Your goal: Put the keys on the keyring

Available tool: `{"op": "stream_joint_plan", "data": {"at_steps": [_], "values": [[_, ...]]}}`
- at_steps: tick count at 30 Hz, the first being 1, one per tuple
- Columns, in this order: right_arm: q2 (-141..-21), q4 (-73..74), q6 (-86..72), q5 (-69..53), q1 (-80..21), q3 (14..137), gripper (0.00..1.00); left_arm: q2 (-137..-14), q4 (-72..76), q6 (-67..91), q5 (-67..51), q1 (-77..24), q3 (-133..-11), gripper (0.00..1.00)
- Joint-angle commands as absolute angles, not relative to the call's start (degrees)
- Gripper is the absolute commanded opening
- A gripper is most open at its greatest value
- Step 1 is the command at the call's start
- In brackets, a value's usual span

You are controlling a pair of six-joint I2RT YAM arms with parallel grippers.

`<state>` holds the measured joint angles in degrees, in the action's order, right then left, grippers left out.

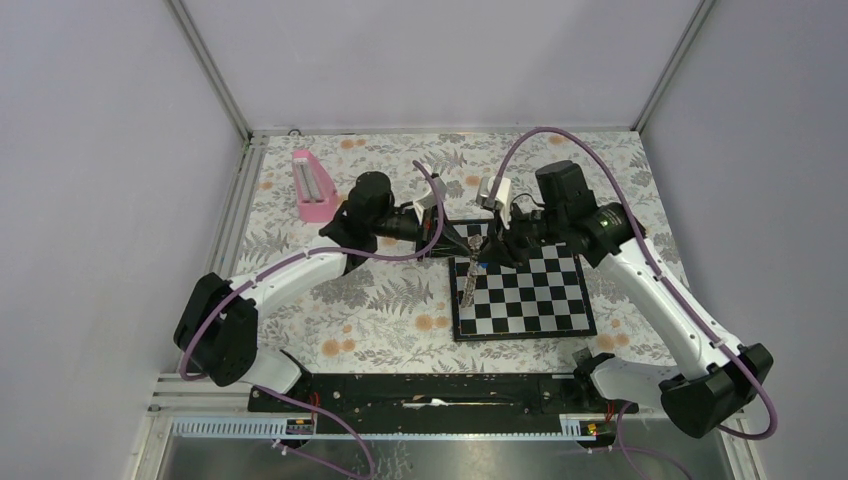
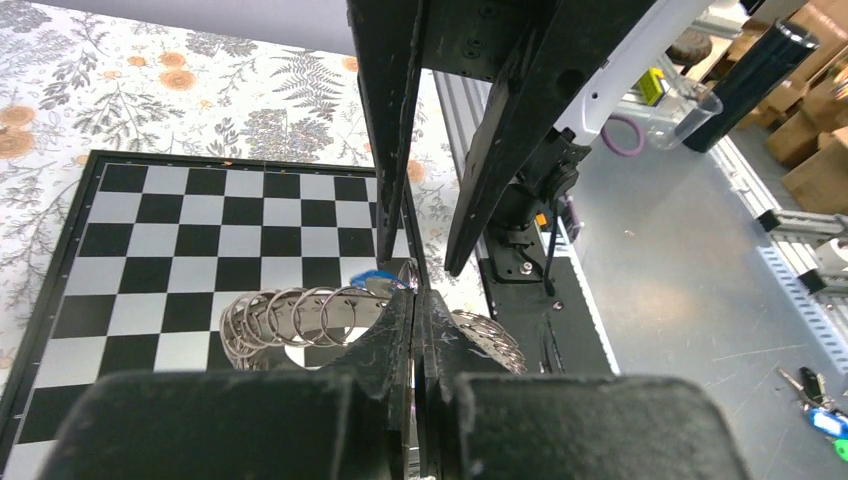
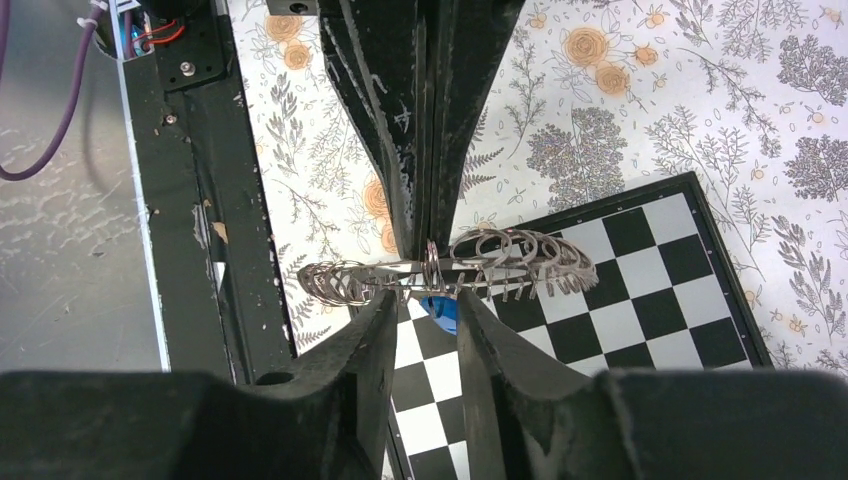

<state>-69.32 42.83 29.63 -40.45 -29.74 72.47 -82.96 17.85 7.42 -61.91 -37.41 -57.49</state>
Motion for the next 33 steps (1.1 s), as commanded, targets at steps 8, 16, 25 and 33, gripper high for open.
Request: {"op": "stream_joint_plan", "data": {"at_steps": [8,16,25,33], "values": [[-65.00,37.92,29.70,-45.50,-28.03,68.81,0.37,-80.27,34.74,19.77,-63.40,-37.08,-53.89,0.00],[-65.48,35.70,29.78,-47.20,-27.99,67.19,0.15,-80.33,36.12,21.51,-63.02,-37.00,-53.81,0.00],[-65.46,33.29,28.21,-45.29,-28.04,65.45,0.00,-80.87,37.14,25.31,-57.38,-36.78,-53.93,0.00],[-66.12,30.55,25.20,-42.23,-28.06,64.69,0.00,-82.41,40.16,30.99,-51.72,-36.83,-53.26,0.00]]}}
